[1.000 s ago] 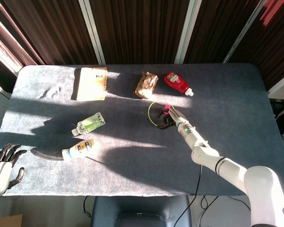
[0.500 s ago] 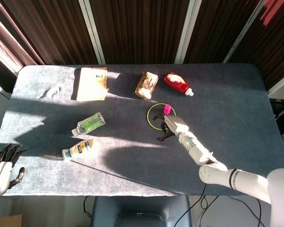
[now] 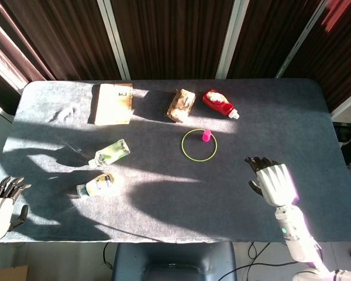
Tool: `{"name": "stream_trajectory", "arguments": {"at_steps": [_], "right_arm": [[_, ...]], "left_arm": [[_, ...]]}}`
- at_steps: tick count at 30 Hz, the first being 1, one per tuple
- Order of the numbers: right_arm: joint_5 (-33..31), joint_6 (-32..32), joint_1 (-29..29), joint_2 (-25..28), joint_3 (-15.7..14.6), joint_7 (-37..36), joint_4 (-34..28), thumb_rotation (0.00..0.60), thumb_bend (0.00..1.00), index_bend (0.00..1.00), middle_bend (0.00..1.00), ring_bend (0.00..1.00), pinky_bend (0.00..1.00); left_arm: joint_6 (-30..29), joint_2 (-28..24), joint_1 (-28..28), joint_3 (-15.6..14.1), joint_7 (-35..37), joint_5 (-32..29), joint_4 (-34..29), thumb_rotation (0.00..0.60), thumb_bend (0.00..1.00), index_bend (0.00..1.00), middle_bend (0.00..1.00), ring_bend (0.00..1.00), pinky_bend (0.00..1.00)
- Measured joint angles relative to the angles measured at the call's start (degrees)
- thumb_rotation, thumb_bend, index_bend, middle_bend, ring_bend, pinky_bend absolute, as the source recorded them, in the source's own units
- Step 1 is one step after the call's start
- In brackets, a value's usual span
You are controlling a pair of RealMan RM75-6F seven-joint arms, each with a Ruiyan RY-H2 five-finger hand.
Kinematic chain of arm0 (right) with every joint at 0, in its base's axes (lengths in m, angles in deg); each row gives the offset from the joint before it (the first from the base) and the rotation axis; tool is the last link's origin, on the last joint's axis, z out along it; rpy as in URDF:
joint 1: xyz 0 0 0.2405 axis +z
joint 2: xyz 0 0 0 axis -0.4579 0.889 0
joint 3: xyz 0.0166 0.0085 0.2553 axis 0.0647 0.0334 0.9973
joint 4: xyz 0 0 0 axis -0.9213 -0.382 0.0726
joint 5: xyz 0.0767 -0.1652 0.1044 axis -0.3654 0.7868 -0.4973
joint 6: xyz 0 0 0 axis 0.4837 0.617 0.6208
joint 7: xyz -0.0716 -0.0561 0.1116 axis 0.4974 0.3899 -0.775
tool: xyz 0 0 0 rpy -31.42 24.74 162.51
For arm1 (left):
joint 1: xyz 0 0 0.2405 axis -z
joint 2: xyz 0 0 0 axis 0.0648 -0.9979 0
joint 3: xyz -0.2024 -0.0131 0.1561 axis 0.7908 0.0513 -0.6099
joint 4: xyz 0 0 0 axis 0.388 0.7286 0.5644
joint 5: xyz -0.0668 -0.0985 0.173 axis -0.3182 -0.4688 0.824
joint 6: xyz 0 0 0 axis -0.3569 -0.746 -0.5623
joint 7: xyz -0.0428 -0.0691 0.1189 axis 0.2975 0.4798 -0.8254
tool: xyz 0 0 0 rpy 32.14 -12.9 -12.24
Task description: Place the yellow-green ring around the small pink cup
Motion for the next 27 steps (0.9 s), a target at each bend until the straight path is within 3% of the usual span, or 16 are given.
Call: {"name": "stream_trajectory", "arguments": {"at_steps": [5, 8, 14, 20, 27], "right_arm": [[1.2, -4.1, -8.9, 2.8, -3.5, -2.0, 1.3, 0.600, 0.15, 0.19, 0.15, 0.05, 0.25], [-1.9, -2.7, -10.7, 4.3, -3.8, -3.7, 0.7, 0.600, 0.15, 0.07, 0.05, 0.00, 0.14], [-6.9, 2.4, -12.4, 7.0, -3.0, -6.8, -1.0, 0.600, 0.15, 0.00, 0.00, 0.00, 0.10], [-10.2, 8.9, -12.2, 8.2, -0.7, -8.9, -1.7, 0.600, 0.15, 0.00, 0.00, 0.00, 0.10], [-8.5, 8.4, -13.6, 8.6, 1.3, -10.2, -1.8, 0.600, 0.15, 0.00, 0.00, 0.00, 0.10]], "left_arm": [[-0.1, 0.0, 0.0, 0.2, 0.3, -0.2, 0.0, 0.600, 0.47, 0.24, 0.12, 0.03, 0.18], [-0.7, 0.0, -0.2, 0.0, 0.2, 0.5, -0.1, 0.600, 0.47, 0.24, 0.12, 0.03, 0.18], [-0.9, 0.1, -0.2, -0.3, -0.1, 1.1, 0.0, 0.600, 0.47, 0.25, 0.12, 0.03, 0.18], [-1.0, 0.2, -0.2, -0.2, 0.0, 1.0, 0.1, 0.600, 0.47, 0.25, 0.12, 0.03, 0.18], [-0.8, 0.2, -0.2, -0.2, -0.1, 0.8, 0.0, 0.600, 0.47, 0.25, 0.12, 0.03, 0.18]]}}
